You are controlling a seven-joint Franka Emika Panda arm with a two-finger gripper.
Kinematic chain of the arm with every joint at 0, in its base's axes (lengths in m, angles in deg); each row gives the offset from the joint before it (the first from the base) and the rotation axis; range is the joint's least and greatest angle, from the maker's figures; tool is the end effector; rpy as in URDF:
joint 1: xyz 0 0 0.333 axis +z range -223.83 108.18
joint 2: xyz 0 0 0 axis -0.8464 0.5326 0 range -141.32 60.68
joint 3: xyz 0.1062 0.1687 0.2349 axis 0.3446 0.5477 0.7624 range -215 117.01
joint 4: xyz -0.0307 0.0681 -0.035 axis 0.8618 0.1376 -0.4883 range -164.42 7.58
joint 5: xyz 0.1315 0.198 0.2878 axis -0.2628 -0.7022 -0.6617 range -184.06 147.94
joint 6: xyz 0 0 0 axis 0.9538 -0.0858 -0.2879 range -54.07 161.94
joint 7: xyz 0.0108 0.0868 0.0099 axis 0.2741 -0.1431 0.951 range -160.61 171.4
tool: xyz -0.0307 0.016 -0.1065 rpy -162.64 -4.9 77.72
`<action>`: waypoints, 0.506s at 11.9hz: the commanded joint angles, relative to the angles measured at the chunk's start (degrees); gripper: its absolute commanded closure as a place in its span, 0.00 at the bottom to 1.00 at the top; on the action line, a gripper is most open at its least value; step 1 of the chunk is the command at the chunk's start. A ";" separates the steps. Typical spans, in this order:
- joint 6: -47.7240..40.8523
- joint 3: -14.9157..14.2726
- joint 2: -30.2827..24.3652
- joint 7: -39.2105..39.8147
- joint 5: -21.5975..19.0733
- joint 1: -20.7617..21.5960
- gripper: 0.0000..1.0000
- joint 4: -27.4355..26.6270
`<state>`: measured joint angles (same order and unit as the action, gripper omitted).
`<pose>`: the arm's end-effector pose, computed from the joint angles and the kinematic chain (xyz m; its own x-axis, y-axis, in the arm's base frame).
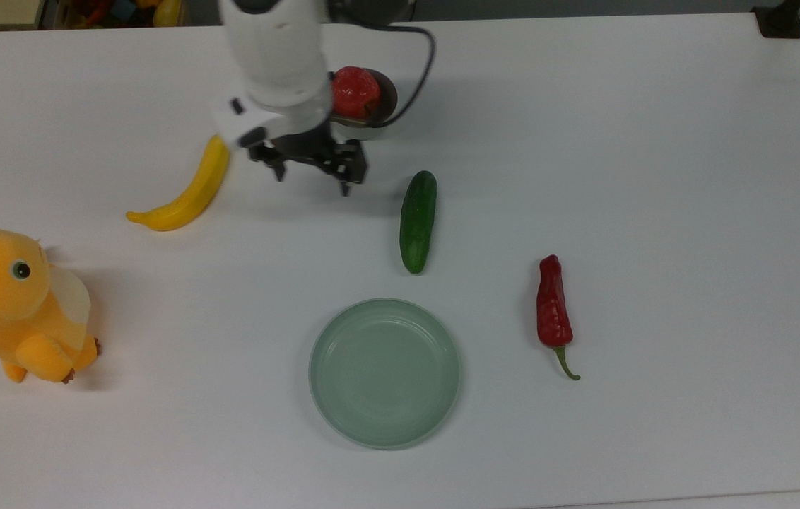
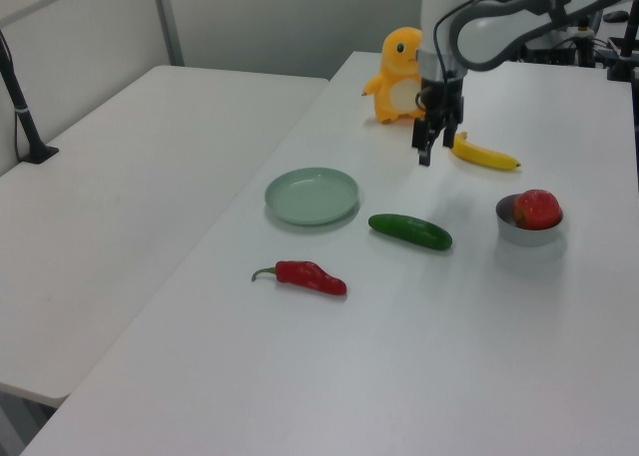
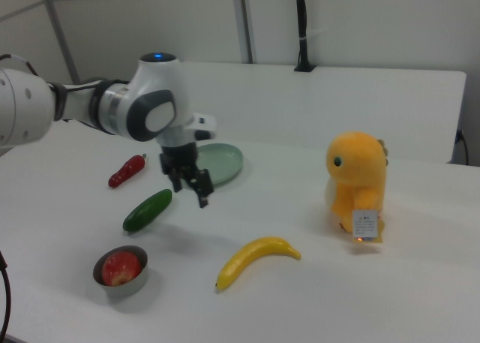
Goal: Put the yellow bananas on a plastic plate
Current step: 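Move the gripper over to the yellow banana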
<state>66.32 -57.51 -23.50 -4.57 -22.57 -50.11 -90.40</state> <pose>0.6160 0.0019 0.3916 0.9759 -0.2179 0.0089 -0.2176 -0.9756 -0.0281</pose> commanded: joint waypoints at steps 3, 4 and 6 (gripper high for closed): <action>1.29 -7.04 -0.30 6.09 0.64 -2.16 0.00 -1.73; 1.29 -7.83 0.05 6.62 0.56 -2.78 0.00 -1.82; 1.46 -9.06 1.02 8.20 0.64 -3.05 0.00 -2.16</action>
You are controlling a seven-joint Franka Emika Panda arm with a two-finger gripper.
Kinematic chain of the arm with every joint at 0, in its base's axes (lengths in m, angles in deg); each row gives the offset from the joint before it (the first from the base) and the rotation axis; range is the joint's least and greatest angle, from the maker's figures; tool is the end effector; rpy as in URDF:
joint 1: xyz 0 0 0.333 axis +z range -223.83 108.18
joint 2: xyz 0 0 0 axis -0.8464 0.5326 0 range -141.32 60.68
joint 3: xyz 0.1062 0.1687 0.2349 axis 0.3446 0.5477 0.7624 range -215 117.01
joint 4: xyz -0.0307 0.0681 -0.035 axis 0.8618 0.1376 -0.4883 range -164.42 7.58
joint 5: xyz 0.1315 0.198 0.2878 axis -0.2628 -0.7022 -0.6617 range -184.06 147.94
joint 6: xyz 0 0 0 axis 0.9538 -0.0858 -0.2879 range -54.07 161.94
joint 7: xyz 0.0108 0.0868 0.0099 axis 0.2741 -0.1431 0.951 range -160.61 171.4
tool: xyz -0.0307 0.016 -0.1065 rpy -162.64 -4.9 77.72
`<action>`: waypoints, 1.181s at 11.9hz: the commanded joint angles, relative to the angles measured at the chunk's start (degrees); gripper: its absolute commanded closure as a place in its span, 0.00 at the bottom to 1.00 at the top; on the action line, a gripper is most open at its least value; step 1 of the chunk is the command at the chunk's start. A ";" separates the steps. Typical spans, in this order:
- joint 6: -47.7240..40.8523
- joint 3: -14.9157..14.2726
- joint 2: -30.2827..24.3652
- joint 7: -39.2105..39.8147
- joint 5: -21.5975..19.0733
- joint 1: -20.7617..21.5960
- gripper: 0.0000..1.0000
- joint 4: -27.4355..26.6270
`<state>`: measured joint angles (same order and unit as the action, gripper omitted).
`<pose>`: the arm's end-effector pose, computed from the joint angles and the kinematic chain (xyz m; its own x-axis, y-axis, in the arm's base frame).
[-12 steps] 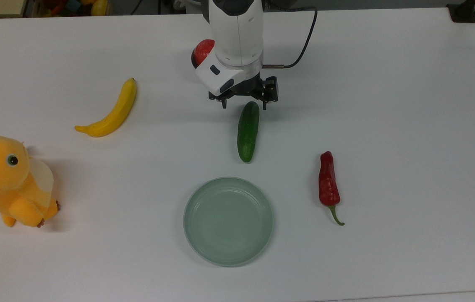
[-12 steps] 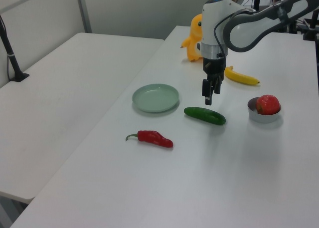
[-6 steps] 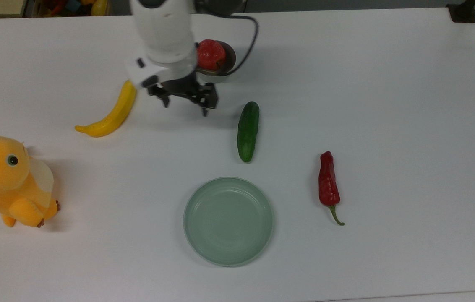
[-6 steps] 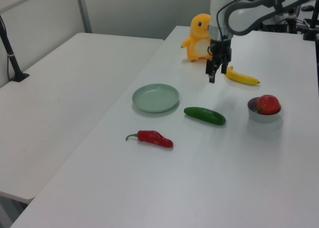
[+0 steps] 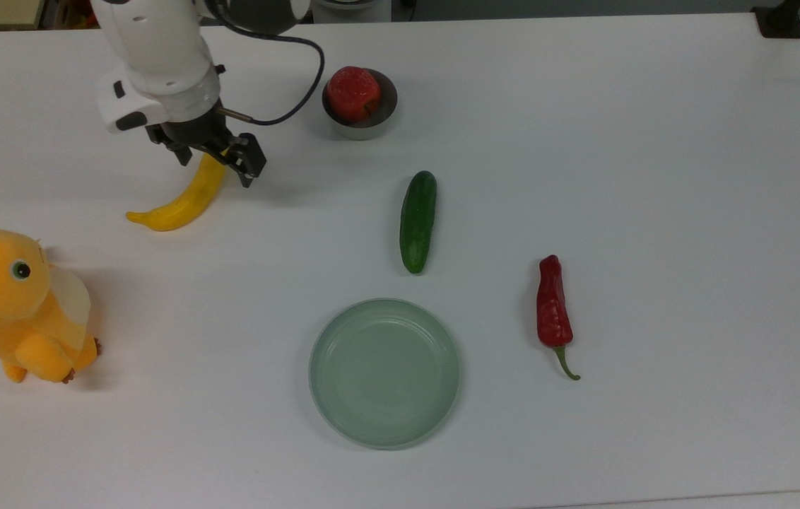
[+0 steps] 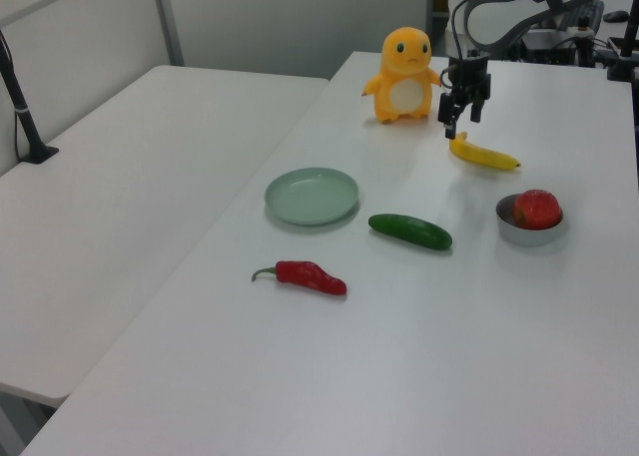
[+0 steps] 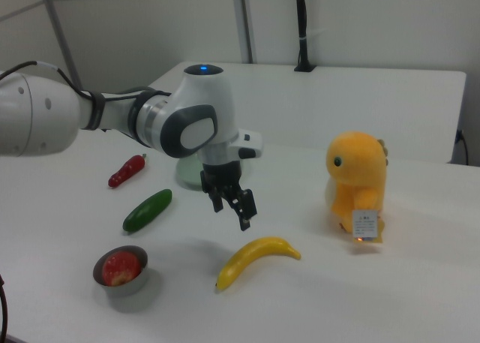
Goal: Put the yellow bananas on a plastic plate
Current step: 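Lower the gripper and close it on the banana's middle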
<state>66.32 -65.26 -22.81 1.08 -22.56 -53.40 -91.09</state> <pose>0.6036 -0.1101 0.3838 0.9529 -0.3034 0.0009 -0.3033 -0.9527 0.0160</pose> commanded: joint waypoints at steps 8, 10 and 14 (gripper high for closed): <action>6.47 -1.66 4.02 4.14 1.60 -1.35 0.00 -2.97; 6.47 -1.57 5.69 4.23 3.52 -1.00 0.00 -2.97; 9.45 -1.13 6.75 3.53 5.47 -0.82 0.88 -3.58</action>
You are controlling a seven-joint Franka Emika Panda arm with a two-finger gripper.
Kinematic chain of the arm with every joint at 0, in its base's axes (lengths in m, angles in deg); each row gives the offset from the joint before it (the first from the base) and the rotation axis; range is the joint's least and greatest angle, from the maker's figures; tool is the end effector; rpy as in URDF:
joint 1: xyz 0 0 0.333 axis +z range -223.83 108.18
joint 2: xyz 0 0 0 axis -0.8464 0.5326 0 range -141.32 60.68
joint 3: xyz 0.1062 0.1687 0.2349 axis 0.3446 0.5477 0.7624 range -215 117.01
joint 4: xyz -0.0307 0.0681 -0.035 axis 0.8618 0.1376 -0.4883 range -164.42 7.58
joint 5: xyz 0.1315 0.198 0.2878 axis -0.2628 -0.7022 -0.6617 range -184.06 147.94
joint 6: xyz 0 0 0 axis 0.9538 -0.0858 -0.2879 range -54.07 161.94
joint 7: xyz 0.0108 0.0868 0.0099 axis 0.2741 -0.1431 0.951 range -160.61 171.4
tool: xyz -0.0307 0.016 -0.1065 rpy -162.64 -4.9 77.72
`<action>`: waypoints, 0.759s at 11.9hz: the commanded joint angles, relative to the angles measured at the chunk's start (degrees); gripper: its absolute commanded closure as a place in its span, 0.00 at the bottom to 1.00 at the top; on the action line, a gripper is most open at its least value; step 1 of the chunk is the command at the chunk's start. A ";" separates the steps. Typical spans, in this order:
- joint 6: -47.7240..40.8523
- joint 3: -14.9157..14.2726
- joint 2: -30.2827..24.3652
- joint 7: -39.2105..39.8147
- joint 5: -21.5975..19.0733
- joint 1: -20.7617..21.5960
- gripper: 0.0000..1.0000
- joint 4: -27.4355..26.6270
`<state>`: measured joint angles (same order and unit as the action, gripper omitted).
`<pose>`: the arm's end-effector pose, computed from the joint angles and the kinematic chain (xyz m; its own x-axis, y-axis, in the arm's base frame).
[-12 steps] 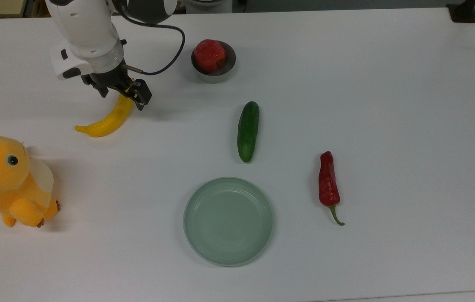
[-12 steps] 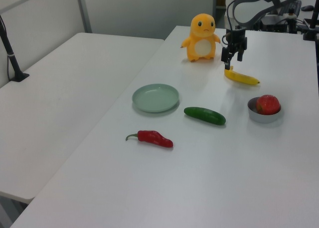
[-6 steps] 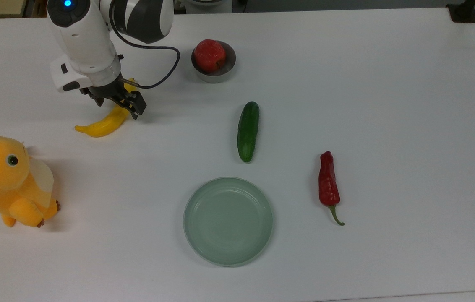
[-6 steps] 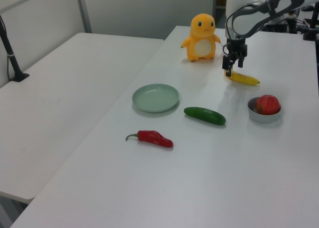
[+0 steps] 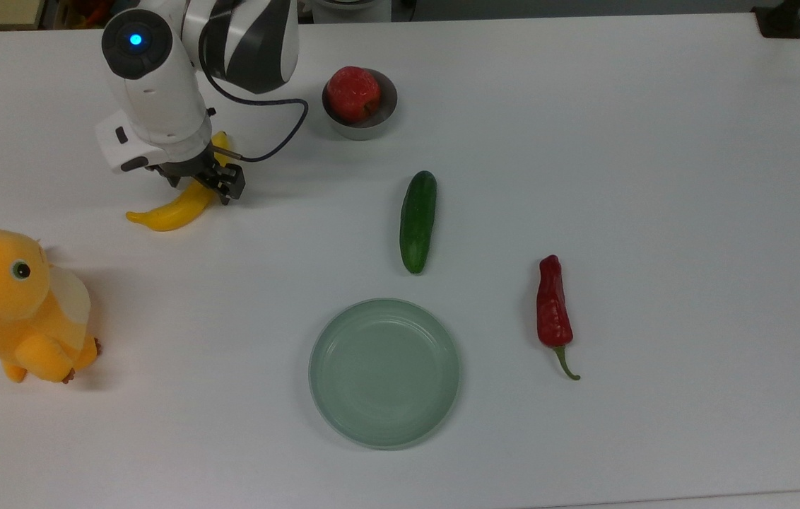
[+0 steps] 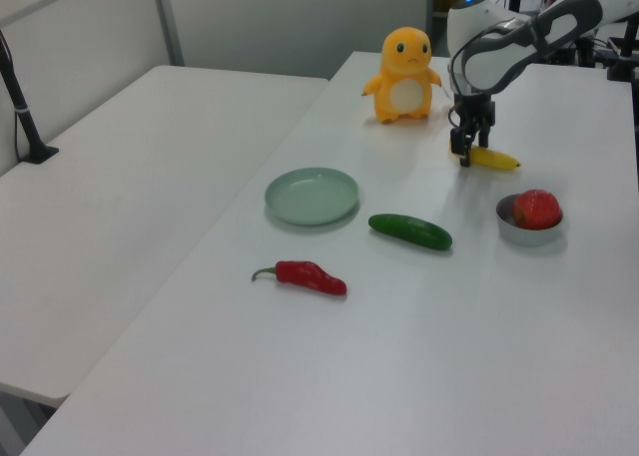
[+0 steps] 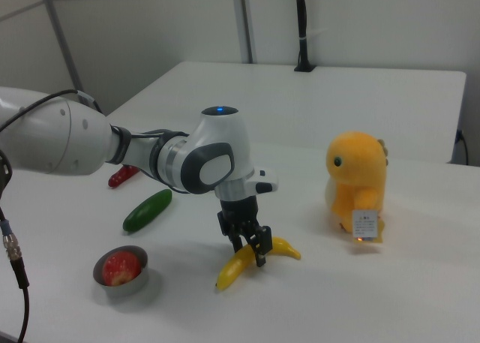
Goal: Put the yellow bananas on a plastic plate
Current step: 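Lower the gripper and close it on the banana's middle, then lift the banana and carry it toward the green plate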
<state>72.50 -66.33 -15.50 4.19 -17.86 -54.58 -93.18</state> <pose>0.6022 -0.1385 0.3028 0.9689 -0.2422 -0.0497 -0.2343 -0.9636 0.1289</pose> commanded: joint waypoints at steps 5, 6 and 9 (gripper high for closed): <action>3.37 -0.07 -0.56 0.42 0.77 0.45 0.86 -1.24; 3.37 -0.07 -1.09 0.33 0.60 0.62 0.86 -0.71; 3.63 0.63 -1.18 -5.18 -0.20 3.86 0.84 5.95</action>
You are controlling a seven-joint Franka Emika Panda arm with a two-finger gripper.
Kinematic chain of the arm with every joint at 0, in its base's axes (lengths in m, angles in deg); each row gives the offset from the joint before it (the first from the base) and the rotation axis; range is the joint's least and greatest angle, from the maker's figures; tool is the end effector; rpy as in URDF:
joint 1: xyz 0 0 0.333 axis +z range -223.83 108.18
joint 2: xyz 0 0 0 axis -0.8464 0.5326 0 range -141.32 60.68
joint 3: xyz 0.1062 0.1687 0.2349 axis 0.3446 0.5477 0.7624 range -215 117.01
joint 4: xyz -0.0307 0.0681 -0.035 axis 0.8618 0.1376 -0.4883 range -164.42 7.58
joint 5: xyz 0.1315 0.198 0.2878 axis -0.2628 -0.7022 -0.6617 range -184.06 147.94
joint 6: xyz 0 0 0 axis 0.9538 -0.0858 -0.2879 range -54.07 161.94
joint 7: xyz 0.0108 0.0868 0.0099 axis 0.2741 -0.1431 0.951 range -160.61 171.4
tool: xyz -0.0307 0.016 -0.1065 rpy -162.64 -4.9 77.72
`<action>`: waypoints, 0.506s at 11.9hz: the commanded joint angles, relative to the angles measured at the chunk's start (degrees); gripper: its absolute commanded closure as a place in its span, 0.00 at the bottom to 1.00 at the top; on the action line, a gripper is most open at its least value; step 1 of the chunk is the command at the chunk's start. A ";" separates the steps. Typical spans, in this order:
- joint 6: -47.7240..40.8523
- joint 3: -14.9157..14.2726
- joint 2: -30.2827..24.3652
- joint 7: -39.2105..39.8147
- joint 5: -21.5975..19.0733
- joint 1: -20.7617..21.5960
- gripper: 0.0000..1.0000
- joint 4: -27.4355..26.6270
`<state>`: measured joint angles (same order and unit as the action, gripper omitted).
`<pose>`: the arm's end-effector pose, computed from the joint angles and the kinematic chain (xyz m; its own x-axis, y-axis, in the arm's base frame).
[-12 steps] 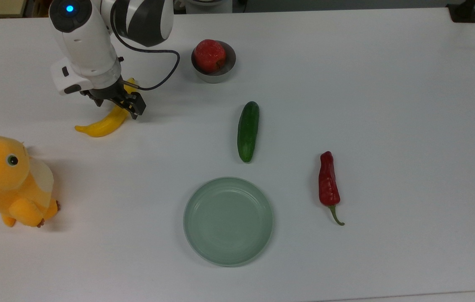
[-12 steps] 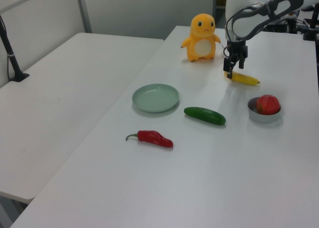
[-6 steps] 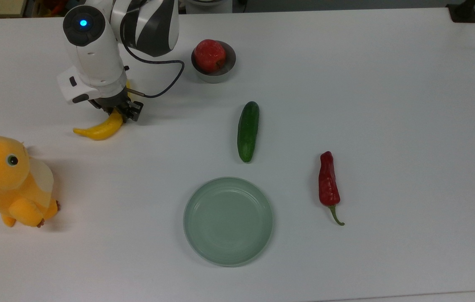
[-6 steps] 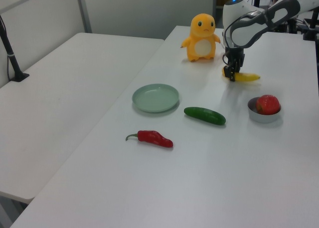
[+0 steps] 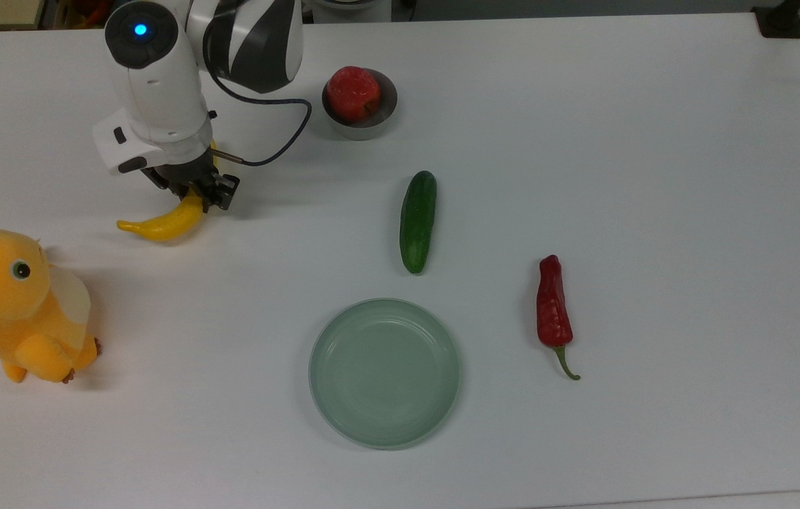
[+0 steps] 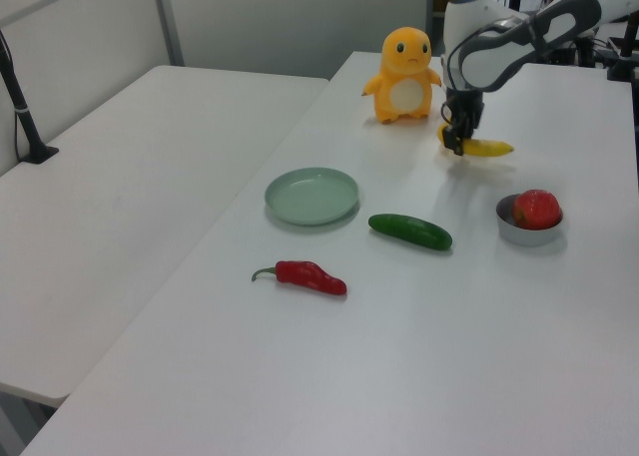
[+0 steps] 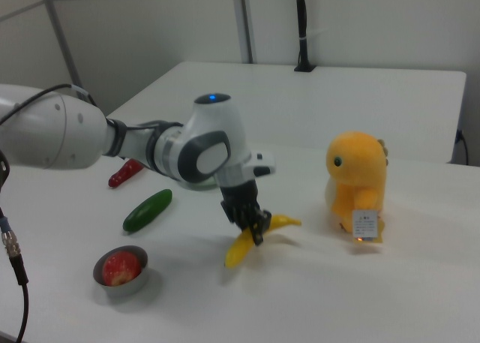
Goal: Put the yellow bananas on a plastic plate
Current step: 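Lift the banana and carry it toward the green plate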
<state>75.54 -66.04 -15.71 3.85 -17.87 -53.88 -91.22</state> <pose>0.6199 -0.1290 0.3237 0.9744 -0.2211 0.0405 -0.2245 -0.9666 0.1238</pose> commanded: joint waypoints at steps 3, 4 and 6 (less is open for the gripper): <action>0.50 2.19 -1.06 -11.27 -0.36 6.15 0.84 9.27; 0.94 2.54 -0.18 -13.29 -0.19 6.60 0.84 11.81; 4.09 3.51 1.75 -15.67 -0.19 8.18 0.84 14.91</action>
<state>76.42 -63.12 -16.08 -8.73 -17.92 -47.00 -79.69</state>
